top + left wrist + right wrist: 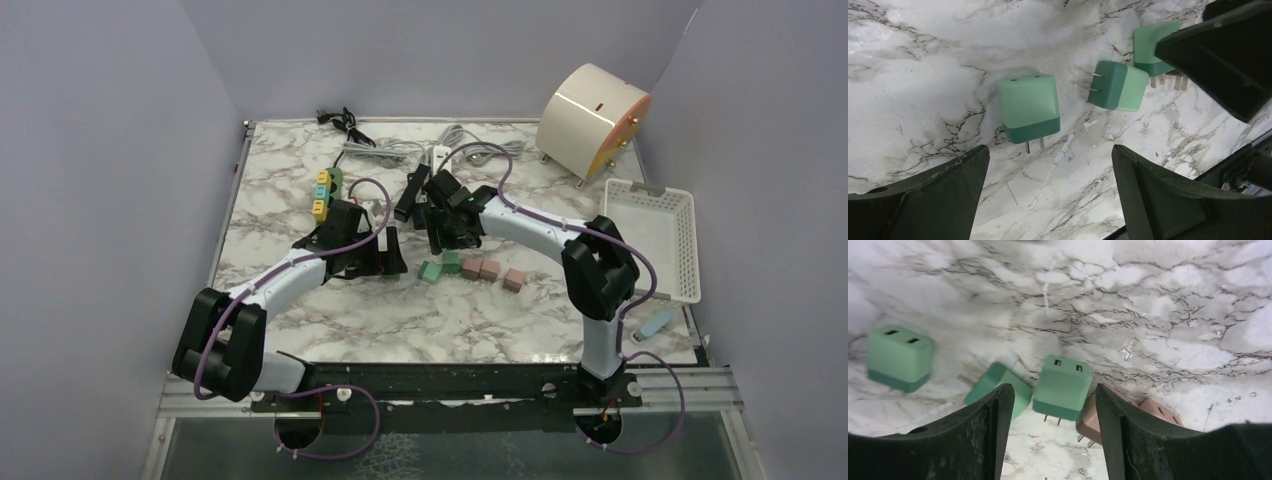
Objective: Pull the plug off the socket
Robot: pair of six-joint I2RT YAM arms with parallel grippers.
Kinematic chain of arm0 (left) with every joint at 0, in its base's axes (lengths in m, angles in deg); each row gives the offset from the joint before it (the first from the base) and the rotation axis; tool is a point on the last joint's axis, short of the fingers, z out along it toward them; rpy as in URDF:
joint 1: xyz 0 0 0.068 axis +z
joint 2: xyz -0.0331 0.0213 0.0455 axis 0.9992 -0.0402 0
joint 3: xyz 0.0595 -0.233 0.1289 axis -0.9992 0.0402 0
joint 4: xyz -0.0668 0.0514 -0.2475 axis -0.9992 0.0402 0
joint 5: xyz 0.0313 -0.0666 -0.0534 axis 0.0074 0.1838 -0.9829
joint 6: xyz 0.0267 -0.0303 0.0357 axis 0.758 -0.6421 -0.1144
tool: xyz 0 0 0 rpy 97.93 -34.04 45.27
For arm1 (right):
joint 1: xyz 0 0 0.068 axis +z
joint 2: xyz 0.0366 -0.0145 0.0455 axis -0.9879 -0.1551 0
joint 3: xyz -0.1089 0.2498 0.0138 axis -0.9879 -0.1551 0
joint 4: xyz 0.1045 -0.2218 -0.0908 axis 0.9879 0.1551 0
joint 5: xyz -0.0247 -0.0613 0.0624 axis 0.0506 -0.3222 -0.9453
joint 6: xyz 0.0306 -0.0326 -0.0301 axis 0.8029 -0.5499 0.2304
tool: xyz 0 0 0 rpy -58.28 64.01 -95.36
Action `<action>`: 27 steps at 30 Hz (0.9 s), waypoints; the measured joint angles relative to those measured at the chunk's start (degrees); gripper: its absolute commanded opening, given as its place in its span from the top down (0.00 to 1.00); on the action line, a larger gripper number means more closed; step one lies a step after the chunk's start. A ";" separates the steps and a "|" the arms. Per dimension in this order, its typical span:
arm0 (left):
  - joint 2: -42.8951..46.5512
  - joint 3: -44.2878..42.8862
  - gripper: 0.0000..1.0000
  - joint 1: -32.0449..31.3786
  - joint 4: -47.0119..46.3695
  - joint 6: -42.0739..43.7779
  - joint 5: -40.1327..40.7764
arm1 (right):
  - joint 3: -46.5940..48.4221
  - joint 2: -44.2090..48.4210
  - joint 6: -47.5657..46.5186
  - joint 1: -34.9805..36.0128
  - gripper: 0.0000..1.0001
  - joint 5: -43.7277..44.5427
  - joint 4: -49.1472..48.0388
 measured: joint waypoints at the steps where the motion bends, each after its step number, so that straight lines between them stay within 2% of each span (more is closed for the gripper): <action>1: -0.48 0.07 0.06 0.00 -0.04 -0.15 0.00 | 0.00 1.05 -0.31 0.28 0.37 0.22 -0.37; 7: -1.55 0.87 0.06 0.00 -0.17 -1.53 0.20 | -0.52 6.49 -2.99 3.80 0.45 -0.15 -3.82; 11: -1.97 0.96 0.06 0.00 -0.55 -2.10 0.17 | -1.01 6.91 -4.81 6.78 0.64 -1.03 -4.26; 15: -2.03 1.01 0.06 0.44 -0.85 -2.51 0.15 | -3.72 6.95 -5.33 8.72 0.67 -3.30 -4.28; 18: -2.03 1.20 0.06 1.29 -0.90 -2.67 0.07 | -7.61 7.23 -4.63 9.38 0.75 -4.81 -4.46; 20: -2.01 1.49 0.06 2.29 -0.92 -2.73 -0.02 | -9.88 7.26 -3.98 9.40 0.77 -5.60 -4.42; 22: -2.01 1.77 0.06 3.28 -0.87 -2.73 -0.09 | -11.23 7.26 -3.30 9.40 0.82 -6.14 -4.42; 25: -2.01 1.88 0.06 4.20 -0.85 -2.73 -0.24 | -11.41 7.26 -2.97 9.35 0.96 -6.25 -4.74; 27: -2.01 1.88 0.06 4.46 -0.85 -2.73 -0.31 | -11.06 7.06 -3.04 9.35 0.98 -6.25 -4.83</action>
